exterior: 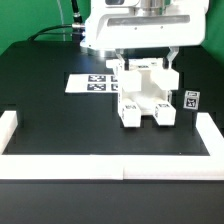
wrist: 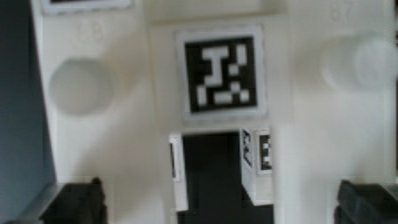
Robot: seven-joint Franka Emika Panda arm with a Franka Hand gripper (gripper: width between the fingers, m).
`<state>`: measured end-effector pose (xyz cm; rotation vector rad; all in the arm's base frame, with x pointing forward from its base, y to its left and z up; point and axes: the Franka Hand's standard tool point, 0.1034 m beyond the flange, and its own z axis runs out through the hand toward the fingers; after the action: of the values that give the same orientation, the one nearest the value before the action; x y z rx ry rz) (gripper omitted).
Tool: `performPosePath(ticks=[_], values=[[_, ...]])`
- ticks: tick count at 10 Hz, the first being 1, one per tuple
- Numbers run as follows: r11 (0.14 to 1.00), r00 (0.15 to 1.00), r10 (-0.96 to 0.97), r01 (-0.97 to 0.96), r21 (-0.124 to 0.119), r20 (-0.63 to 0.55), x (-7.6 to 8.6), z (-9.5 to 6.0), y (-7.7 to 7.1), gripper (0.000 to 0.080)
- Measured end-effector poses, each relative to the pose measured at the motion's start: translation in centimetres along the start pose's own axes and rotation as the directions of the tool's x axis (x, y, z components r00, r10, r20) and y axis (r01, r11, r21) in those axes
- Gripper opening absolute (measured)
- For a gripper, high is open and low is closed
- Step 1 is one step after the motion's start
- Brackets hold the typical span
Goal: Assemble chair
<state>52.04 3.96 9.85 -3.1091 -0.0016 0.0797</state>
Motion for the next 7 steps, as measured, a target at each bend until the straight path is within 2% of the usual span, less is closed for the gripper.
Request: performPosePath(ticks=[3, 7], values=[[1.000, 1.000, -0.012, 0.012, -0.006, -0.027, 1.8, -0.1, -0.6, 0.0649], [1.000, 0.999, -0.014, 0.014, -0.007, -0.036, 2.6, -0.3, -0.7, 0.0649]])
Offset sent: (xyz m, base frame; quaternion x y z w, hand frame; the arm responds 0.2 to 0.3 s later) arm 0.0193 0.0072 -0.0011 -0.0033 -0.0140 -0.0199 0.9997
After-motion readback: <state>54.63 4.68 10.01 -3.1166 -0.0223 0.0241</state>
